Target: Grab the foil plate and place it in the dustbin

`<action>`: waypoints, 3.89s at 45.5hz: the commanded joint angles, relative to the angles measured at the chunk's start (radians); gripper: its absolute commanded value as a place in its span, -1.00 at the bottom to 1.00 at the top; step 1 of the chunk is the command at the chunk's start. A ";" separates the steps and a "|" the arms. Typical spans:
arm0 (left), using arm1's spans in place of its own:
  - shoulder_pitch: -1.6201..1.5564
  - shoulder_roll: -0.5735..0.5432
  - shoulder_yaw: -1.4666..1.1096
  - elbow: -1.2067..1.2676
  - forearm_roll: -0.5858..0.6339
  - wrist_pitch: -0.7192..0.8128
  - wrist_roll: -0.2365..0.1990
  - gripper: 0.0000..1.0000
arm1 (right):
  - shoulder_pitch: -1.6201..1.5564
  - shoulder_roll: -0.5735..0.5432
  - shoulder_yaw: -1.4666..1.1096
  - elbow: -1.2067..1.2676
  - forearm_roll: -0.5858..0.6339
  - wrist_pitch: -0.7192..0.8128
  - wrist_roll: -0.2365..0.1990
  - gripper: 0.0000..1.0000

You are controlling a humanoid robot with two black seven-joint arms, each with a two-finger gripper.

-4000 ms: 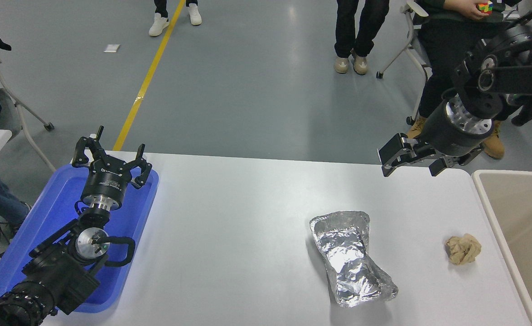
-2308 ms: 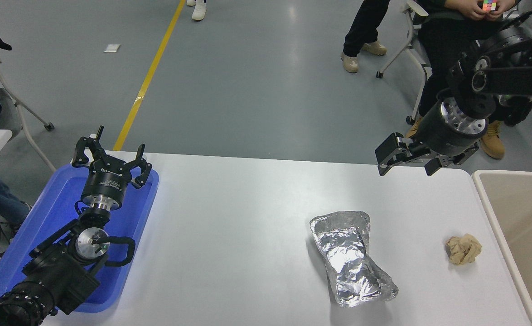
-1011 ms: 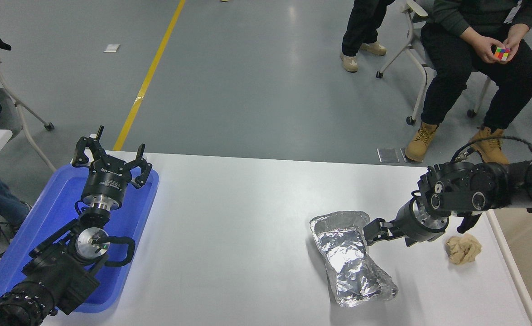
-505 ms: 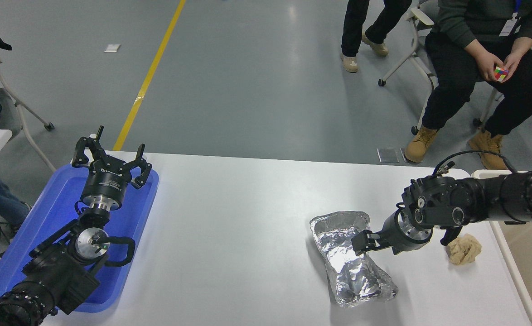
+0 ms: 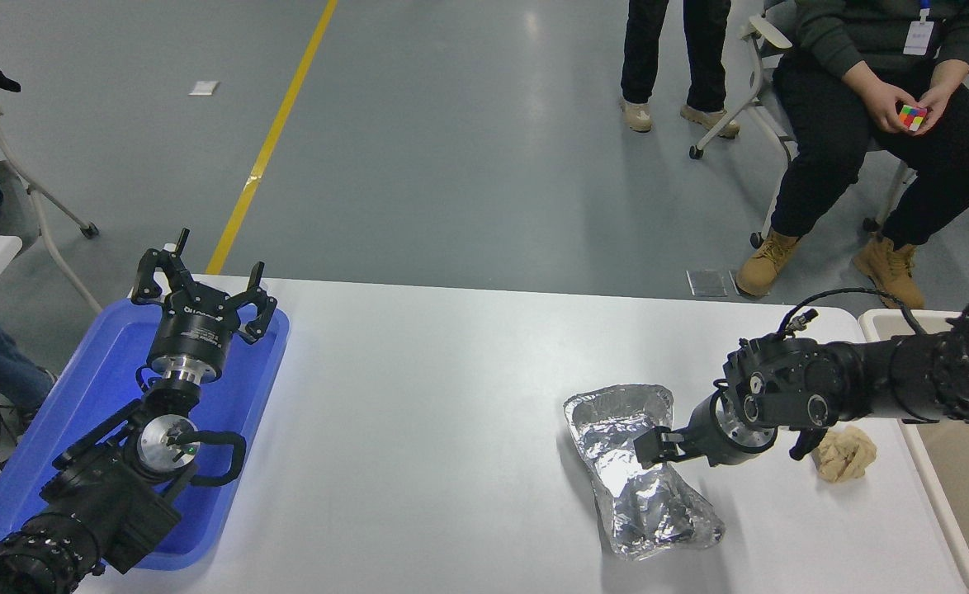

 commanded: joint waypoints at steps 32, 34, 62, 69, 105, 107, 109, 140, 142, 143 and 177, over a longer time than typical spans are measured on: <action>0.000 0.000 0.000 0.000 0.000 0.000 0.000 1.00 | 0.012 0.030 -0.053 -0.005 -0.079 -0.018 0.000 -1.00; 0.000 0.000 0.000 0.000 0.000 0.000 0.000 1.00 | 0.018 0.030 -0.060 -0.005 -0.079 -0.018 0.000 -1.00; 0.000 0.000 0.000 0.000 0.000 0.000 0.000 1.00 | 0.386 -0.096 -0.119 0.161 -0.071 0.097 0.001 -1.00; 0.000 0.000 0.000 0.000 0.000 0.000 0.000 1.00 | 0.524 -0.127 -0.118 0.170 -0.071 0.192 0.001 -1.00; 0.000 0.000 0.000 0.000 -0.001 0.000 0.000 1.00 | 0.917 -0.196 -0.164 0.256 -0.076 0.413 0.001 -1.00; 0.000 0.000 0.000 0.000 -0.001 0.002 0.000 1.00 | 0.917 -0.194 -0.164 0.256 -0.076 0.413 0.001 -1.00; 0.000 0.000 0.000 0.000 0.000 0.000 0.000 1.00 | 0.916 -0.194 -0.164 0.256 -0.076 0.413 0.001 -1.00; 0.000 0.000 0.000 0.000 0.000 0.000 0.000 1.00 | 0.512 -0.411 -0.149 -0.213 -0.076 0.401 0.001 -1.00; 0.000 0.000 0.000 0.000 0.000 0.002 0.000 1.00 | 0.469 -0.429 -0.144 -0.272 -0.068 0.399 0.001 -1.00; 0.000 0.000 0.000 0.000 -0.001 0.000 0.000 1.00 | 0.448 -0.438 -0.138 -0.299 -0.066 0.399 0.001 -1.00; 0.000 0.000 0.000 0.000 0.000 0.002 0.000 1.00 | -0.224 -0.552 0.115 -0.770 0.079 0.151 -0.010 -1.00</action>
